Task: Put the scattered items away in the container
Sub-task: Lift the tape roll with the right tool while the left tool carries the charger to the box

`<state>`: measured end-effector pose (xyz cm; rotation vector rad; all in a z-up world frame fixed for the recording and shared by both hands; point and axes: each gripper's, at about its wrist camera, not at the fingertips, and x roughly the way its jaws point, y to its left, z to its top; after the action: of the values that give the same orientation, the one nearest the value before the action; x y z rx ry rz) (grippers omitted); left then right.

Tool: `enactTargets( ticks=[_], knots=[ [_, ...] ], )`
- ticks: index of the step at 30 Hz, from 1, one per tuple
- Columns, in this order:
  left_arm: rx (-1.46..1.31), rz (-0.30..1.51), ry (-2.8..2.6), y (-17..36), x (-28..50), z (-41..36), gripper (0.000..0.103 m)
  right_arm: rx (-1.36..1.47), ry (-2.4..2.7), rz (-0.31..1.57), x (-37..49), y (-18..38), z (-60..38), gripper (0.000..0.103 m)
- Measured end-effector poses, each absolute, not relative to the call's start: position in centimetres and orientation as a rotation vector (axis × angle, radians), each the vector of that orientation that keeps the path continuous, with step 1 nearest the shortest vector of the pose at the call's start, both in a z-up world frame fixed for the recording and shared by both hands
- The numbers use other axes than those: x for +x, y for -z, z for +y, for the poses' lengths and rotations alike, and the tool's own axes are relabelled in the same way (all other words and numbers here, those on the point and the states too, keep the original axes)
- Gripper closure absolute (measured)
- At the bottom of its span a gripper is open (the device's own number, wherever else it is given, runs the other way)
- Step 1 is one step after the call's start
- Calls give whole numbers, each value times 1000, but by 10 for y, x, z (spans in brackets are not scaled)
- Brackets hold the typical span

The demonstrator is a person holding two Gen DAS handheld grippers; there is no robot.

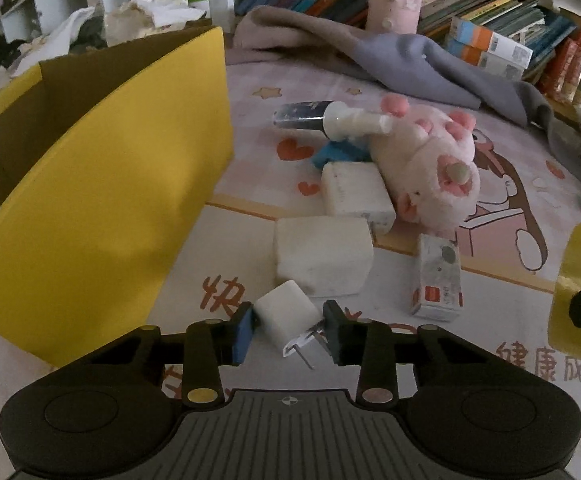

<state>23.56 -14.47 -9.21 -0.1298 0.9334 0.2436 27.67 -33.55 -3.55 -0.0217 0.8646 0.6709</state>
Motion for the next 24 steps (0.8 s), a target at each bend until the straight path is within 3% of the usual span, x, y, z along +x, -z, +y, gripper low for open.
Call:
enactTargets(
  ticks=[24],
  knots=[
    [-19, 704, 85, 3, 146, -142, 68, -44, -624, 794, 219, 1, -315, 97]
  ],
)
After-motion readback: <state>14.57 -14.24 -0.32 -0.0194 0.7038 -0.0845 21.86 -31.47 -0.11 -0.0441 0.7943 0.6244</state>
